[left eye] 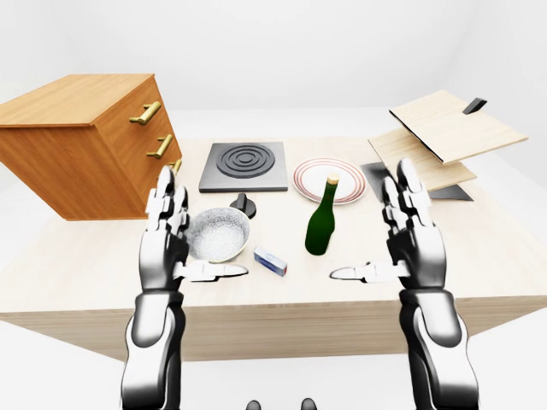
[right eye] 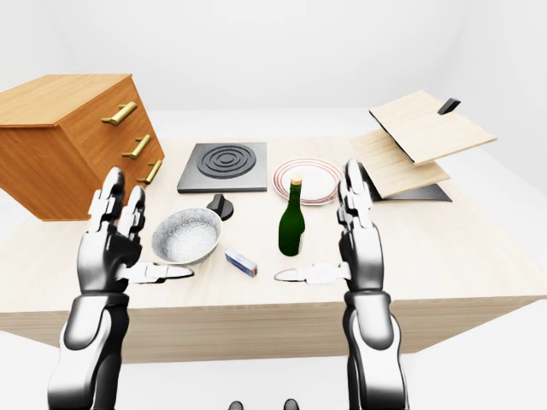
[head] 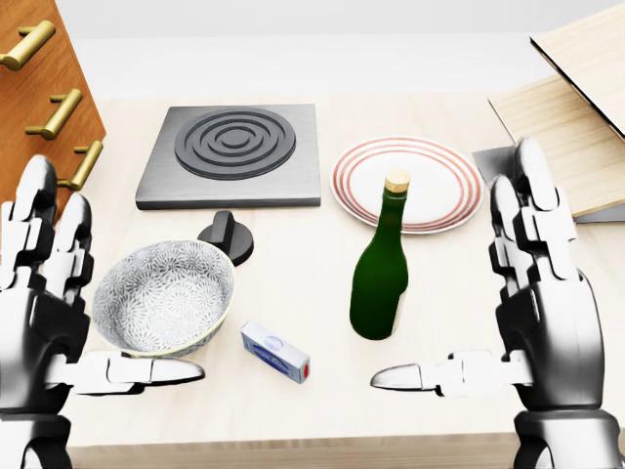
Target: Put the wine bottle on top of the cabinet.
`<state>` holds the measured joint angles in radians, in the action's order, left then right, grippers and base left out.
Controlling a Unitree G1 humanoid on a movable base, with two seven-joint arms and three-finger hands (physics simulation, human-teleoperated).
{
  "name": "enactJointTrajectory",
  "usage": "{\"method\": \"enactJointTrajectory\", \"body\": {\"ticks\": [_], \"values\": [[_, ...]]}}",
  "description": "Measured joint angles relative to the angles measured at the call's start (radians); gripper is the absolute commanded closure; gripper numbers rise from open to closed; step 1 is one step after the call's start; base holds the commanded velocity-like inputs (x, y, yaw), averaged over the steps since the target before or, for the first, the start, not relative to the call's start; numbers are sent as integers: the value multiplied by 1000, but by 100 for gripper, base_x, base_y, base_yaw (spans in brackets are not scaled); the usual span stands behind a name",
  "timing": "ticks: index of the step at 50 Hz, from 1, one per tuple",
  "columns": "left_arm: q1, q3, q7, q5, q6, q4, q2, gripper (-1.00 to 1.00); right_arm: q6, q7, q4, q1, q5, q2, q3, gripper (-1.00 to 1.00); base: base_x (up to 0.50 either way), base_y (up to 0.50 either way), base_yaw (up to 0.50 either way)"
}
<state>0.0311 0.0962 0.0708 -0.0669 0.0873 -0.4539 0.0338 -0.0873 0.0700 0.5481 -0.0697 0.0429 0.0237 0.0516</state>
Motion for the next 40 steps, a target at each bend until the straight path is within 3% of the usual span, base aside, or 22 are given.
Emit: {"method": "enactJointTrajectory", "body": {"ticks": [18,23,40], "values": [[68,102,19,-118,0,-478,-7,-100,0,50,482,-81,66,-16,10,-100,0,0,0],[71,123,19,-141,0,-535,-7,-100,0,59,499,-95,77,-24,10,-100,6,0,0],[73,150,17,-169,0,-584,-5,-100,0,89,499,-122,116,-42,4,-100,50,0,0]]}}
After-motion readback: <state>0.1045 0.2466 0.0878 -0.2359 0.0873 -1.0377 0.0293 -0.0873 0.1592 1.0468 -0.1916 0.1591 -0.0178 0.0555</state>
